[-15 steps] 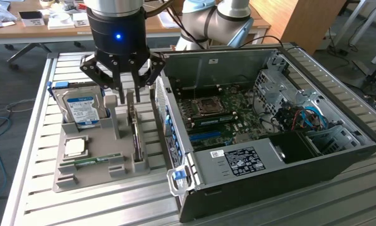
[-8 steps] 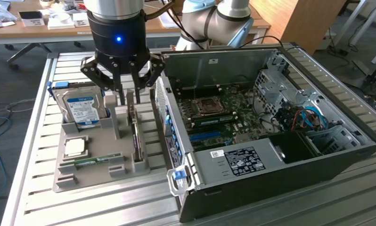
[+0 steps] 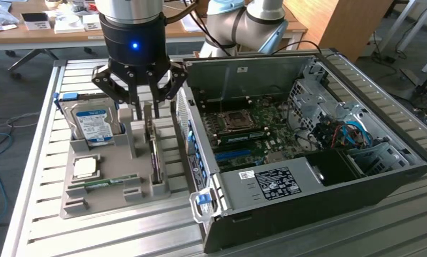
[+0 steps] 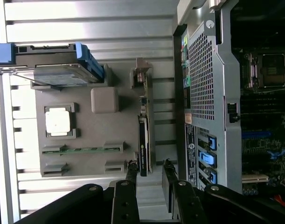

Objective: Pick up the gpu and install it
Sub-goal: 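Pick up the gpu and move the gpu toward the slot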

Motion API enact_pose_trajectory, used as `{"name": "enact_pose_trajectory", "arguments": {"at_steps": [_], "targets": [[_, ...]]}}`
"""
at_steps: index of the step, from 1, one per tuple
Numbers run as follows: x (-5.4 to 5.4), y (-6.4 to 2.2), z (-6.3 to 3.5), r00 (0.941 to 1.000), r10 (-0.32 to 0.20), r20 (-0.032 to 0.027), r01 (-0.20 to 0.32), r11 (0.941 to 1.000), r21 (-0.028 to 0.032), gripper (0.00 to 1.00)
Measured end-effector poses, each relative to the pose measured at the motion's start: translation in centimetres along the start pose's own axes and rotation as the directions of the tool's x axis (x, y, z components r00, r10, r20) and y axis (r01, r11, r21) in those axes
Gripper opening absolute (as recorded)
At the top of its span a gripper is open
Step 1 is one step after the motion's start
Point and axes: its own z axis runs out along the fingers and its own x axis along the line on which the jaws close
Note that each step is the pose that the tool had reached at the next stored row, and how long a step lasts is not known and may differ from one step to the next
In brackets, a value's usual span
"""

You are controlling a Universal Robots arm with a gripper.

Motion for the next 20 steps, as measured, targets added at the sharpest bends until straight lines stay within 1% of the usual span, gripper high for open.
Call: {"name": "enact_pose_trajectory", "arguments": {"at_steps": [4,12,20], "targets": [[0.00,-0.01,0.30,1.0000,0.000,-0.0001,0.000,1.0000,0.0002,0.36],[0.01,-0.01,0.34,1.0000,0.000,0.0000,0.000,1.0000,0.0000,0.36],[0.01,-0.03,0.71,1.0000,0.000,-0.0002,0.000,1.0000,0.0002,0.36]]}}
